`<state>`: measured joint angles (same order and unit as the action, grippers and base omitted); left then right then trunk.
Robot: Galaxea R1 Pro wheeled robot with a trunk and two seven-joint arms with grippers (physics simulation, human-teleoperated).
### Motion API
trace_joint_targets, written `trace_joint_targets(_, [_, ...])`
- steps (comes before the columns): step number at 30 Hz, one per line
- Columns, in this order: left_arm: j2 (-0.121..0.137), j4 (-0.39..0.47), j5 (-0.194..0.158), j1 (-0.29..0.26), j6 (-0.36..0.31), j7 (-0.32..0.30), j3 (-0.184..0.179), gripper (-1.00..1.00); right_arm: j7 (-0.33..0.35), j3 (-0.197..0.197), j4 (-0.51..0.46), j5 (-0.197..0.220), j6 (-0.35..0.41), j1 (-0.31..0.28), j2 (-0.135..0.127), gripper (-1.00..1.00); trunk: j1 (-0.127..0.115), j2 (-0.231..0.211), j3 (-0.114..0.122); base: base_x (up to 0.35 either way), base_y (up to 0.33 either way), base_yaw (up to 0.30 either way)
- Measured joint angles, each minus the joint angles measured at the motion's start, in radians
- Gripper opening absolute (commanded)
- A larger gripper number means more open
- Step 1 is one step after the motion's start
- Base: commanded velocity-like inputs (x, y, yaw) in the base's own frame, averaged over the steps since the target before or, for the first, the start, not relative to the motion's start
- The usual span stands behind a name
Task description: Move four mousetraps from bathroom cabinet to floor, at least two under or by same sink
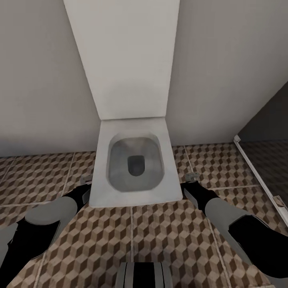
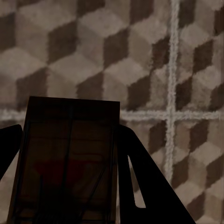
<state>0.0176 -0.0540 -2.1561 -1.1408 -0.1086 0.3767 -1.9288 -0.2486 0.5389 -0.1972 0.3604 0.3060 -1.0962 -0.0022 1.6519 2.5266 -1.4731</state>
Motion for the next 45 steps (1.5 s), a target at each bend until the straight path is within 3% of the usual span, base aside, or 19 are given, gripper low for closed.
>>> trace_joint_targets(45, [-0.005, 0.000, 0.001, 0.000, 0.002, -0.001, -0.001, -1.00, 0.011, -0.004, -0.010, 0.003, -0.007, -0.004, -0.008, -1.00, 0.000, 0.000, 0.000, 0.000, 0.000, 0.026])
